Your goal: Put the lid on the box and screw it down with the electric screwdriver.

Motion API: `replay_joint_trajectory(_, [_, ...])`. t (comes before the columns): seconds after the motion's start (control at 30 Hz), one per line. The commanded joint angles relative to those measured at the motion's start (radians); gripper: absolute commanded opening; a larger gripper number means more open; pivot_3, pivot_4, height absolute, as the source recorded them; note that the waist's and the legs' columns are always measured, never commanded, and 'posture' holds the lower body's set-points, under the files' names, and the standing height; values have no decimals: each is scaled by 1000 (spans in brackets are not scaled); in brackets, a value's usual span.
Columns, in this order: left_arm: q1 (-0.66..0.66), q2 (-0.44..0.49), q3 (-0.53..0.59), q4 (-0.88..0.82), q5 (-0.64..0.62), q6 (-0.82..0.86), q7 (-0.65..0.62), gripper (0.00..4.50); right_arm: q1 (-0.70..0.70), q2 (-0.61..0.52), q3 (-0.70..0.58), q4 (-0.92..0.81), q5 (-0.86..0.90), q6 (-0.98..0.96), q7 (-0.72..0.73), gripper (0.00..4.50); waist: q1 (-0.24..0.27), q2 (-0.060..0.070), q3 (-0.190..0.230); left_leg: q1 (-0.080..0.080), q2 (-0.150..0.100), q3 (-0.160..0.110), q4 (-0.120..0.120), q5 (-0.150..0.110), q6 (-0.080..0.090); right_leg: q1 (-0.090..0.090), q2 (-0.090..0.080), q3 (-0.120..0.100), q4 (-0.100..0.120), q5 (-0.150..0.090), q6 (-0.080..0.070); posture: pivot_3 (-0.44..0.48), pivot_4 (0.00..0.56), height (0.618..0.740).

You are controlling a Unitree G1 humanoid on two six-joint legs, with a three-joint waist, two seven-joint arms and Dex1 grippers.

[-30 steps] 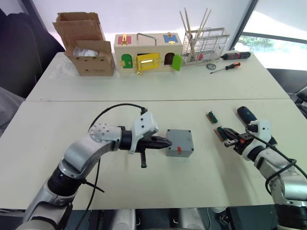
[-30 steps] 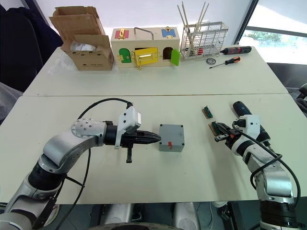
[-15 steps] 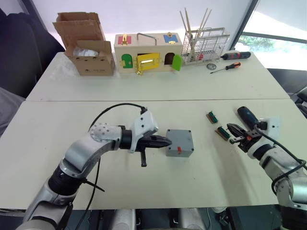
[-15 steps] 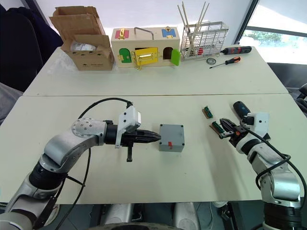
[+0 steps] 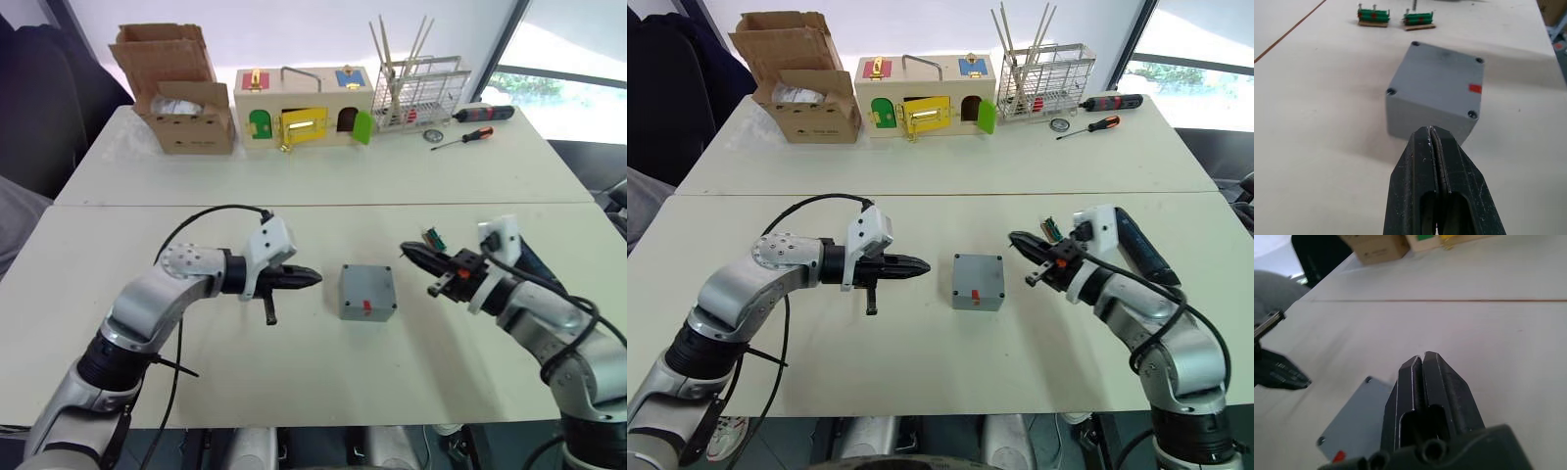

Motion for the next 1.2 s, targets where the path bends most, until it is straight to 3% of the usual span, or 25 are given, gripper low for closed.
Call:
replay_joint_trajectory(0.03, [-5, 8, 22, -31, -7, -5, -1, 0, -10, 0, 5, 13, -12, -35, 17, 43, -2, 0, 0, 0, 0, 0, 0, 0, 0, 0, 0, 0, 0, 0, 0, 0, 150, 728])
replay_joint_trajectory(1.2, [6, -5, 5, -48, 0, 1, 16, 0, -14, 15, 26, 8, -16, -36, 9, 43, -2, 0, 0, 0, 0, 0, 0, 1, -2, 0, 0, 0, 0, 0, 0, 0, 150, 728])
